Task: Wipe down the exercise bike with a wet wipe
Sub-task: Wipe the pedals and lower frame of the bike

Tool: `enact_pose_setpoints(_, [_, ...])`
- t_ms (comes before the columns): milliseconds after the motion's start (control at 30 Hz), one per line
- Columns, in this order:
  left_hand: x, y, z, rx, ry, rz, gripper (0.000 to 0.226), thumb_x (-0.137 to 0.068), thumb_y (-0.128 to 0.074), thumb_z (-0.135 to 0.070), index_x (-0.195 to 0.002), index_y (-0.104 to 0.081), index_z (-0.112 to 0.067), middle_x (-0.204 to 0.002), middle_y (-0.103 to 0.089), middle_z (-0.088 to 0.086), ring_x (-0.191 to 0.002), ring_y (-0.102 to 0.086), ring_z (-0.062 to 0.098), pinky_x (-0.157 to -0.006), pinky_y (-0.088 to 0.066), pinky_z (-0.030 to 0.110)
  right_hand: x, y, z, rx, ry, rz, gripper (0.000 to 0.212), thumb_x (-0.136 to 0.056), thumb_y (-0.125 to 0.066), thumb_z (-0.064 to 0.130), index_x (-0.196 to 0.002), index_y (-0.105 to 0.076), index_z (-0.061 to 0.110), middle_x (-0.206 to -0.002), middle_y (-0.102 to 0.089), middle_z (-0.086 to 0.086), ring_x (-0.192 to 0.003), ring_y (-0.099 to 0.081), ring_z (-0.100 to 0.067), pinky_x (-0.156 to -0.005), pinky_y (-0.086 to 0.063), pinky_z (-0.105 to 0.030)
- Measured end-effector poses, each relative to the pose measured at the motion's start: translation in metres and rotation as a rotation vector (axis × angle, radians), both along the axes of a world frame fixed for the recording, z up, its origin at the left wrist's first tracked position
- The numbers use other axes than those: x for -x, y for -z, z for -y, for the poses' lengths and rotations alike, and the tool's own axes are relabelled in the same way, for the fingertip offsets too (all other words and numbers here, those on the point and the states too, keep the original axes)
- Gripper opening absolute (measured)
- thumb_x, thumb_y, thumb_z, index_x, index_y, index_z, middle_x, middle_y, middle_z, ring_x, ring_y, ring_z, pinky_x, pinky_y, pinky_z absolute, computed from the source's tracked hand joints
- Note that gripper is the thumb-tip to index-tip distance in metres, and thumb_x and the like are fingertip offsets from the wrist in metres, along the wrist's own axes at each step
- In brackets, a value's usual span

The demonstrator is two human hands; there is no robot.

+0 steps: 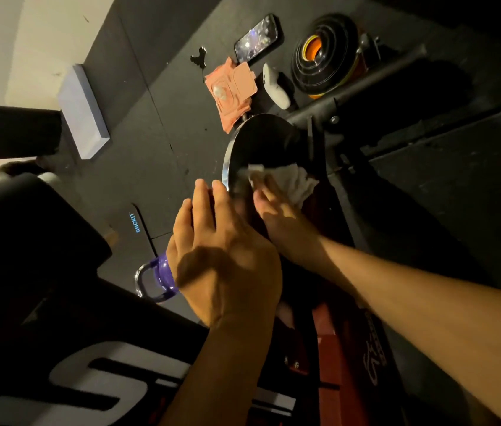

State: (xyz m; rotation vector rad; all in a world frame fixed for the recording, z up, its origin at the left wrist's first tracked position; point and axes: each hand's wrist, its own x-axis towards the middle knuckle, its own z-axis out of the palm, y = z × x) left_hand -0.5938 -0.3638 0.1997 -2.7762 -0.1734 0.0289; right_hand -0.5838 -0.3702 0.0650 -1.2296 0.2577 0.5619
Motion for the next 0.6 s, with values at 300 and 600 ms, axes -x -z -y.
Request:
enact_pose_setpoints(300, [0.004,0.007,-0.008,-0.043,0.016,0.022,0.046,-0.094,-0.046,-0.029,-0.137,-0.057,-0.018,-0.147,-0.051,0.005,-0.135,-0.045,0.030,-0.107,-0.034,0.045,-0.093,0.071,-0.030,0.136,0.018,-0.233,0.067,-0.100,-0.017,0.057,-0.156,-0.002,0.024,-0.164,0.006,-0.003,-0.150,0.008,-0.023,-0.121,0.002,-0.047])
enact_pose_setpoints(600, [0.004,0.003,-0.006,-0.044,0.014,-0.007,0.049,-0.093,-0.044,-0.037,-0.137,-0.057,-0.018,-0.148,-0.049,0.007,-0.136,-0.044,0.031,-0.107,-0.033,0.047,-0.018,0.026,-0.026,0.123,0.001,0.084,0.060,-0.099,-0.014,0.040,-0.151,0.006,0.018,-0.163,0.009,-0.008,-0.149,0.015,-0.020,-0.121,0.009,-0.043])
